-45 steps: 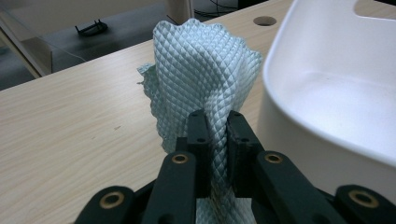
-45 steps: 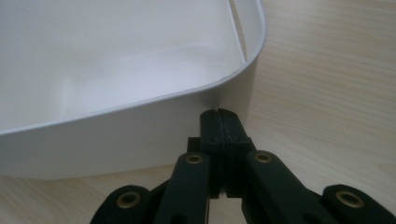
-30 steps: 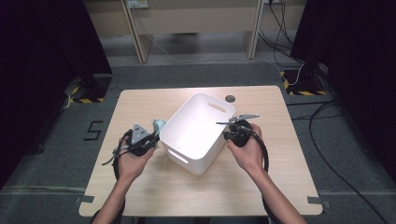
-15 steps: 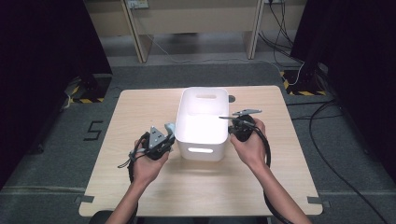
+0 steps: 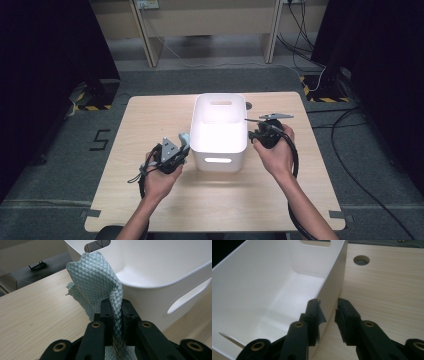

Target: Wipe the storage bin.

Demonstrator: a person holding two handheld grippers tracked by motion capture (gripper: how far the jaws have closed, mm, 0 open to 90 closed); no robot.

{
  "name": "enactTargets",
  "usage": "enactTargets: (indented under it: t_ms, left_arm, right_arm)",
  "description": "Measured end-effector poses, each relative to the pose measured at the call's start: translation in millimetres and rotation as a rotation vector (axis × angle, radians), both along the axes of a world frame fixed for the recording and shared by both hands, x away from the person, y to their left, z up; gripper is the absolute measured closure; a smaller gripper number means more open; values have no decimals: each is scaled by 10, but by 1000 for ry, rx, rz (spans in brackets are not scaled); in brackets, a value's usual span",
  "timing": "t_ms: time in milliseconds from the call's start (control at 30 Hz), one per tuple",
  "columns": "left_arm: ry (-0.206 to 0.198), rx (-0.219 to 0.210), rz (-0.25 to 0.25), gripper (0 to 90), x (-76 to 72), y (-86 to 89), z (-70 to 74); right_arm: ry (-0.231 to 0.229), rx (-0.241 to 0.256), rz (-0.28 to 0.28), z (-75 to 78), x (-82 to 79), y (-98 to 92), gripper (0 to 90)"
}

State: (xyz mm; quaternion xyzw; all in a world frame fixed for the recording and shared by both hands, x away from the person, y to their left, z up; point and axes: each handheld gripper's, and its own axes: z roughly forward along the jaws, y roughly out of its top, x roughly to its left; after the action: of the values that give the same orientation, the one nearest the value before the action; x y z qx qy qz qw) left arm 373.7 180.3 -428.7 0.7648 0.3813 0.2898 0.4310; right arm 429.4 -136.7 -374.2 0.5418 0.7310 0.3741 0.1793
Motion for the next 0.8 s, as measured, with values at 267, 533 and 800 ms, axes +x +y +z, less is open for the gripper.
enactTargets:
  t_ms: [267,533,800]
  left_arm:
    - [-8,2,-14,817,-85,-36,-6]
    - [-16,8,-25,817,-137,-86,-16]
    - [-41,-18,-30,817,-280,-70,-54]
  right_arm:
    - [-46,66,-22,112,-42,13,657]
    - [2,43,0,-34,-33,94,667]
    - [5,17,4,-138,-31,162,680]
